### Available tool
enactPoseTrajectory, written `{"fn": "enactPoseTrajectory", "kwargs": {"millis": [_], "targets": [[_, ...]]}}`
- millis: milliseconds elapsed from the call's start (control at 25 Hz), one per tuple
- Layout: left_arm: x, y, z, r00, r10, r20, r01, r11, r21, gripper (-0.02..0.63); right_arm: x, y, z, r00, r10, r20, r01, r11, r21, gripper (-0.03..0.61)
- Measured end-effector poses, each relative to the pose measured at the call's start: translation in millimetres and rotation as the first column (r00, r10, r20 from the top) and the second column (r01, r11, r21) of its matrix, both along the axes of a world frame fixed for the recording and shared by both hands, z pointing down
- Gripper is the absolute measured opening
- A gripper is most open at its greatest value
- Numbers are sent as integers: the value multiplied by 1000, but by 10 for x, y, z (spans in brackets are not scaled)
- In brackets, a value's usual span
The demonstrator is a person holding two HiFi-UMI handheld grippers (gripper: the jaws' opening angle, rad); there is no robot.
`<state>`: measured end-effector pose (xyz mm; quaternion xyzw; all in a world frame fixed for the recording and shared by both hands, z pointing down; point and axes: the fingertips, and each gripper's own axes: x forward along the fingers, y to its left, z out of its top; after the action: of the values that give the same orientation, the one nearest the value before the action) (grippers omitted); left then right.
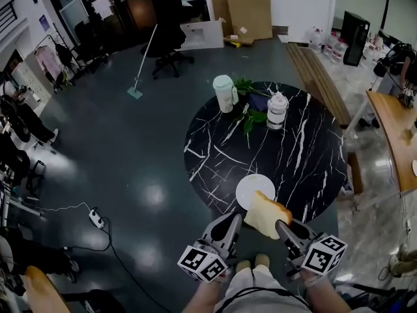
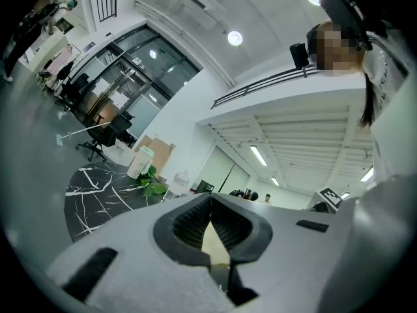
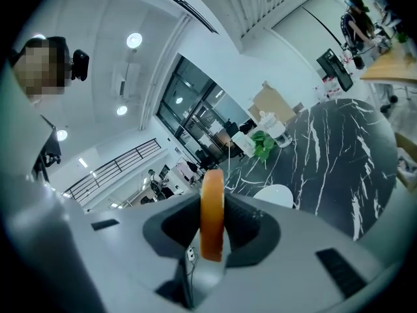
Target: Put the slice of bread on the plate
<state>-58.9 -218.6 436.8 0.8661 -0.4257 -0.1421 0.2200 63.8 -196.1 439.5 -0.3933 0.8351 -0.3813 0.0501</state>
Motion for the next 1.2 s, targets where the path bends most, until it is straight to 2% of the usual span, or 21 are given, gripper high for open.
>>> {"fn": "enactPoseTrajectory", "kwargs": {"millis": [440, 720, 960, 1200], "targets": [[57, -366, 270, 999, -32, 2, 32, 999, -42, 8, -14, -472, 297, 999, -32, 28, 34, 997, -74, 89], [101, -562, 547, 998, -47, 36, 49, 997, -52, 8, -52, -762, 641, 994, -23, 106, 42, 982, -182, 89], [173, -666, 770, 996, -53, 73, 58, 996, -61, 8, -92, -1009, 936, 988, -40, 151, 76, 968, -241, 89], [164, -708, 942, 995, -75, 61, 79, 995, -65, 8, -183, -1162, 1177, 974, -51, 220, 114, 952, -284, 89]]}}
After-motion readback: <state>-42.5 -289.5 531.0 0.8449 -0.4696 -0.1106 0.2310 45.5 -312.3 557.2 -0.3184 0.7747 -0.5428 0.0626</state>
